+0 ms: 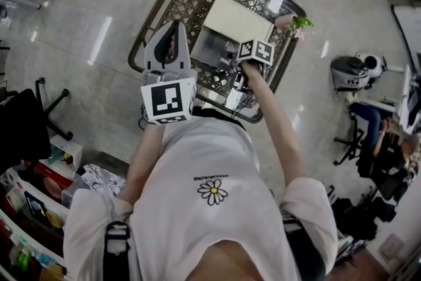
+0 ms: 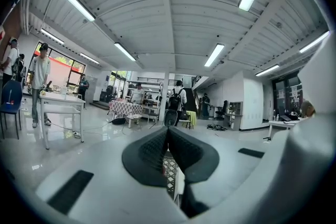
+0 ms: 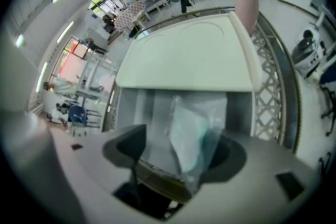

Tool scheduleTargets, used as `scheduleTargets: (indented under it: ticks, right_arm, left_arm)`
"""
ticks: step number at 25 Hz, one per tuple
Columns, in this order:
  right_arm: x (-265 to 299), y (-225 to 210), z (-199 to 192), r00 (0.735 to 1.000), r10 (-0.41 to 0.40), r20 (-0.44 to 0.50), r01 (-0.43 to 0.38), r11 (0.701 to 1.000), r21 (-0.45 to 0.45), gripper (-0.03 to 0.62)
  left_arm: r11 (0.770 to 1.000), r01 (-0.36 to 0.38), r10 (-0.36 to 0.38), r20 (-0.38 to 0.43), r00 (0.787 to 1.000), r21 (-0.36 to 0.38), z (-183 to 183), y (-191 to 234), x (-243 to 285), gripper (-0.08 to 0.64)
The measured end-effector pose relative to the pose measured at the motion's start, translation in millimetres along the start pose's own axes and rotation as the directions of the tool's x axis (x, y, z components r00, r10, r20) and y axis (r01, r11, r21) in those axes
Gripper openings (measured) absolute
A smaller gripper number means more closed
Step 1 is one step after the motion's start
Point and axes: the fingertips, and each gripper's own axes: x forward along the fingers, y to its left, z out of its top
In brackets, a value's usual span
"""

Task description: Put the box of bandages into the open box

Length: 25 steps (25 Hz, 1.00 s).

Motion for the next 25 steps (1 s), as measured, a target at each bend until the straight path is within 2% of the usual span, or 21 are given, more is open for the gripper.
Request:
scheduleTargets:
  ticks: [5, 8, 15, 25]
  right_arm:
    - [-9, -29, 1, 0.988, -0.146, 0.048, 0.147, 0.989, -0.025, 0.299]
    - [-17, -32, -2, 0.981, -0.175, 0.078, 0.179, 0.983, -0.047, 0.299]
    - [-34, -18, -7, 0.988, -0.105, 0.109, 0.108, 0.994, -0.023, 0.299]
    - [-68, 0, 18, 0.982, -0.028, 0.187, 0.036, 0.999, -0.037, 0.299]
  left_arm:
    - [1.000, 0.009, -0.009, 0.018, 1.000, 0.000, 2, -2, 3, 0.025]
    - [1.000, 0.012, -0.012, 0.024, 1.000, -0.008, 2, -2, 3, 0.025]
    - [0.999, 0.030, -0.029, 0.019, 0.999, -0.020, 2, -3, 9, 0.025]
    - [0.997, 0.069, -0.069, 0.014, 0.998, -0.020, 0, -14, 22, 0.025]
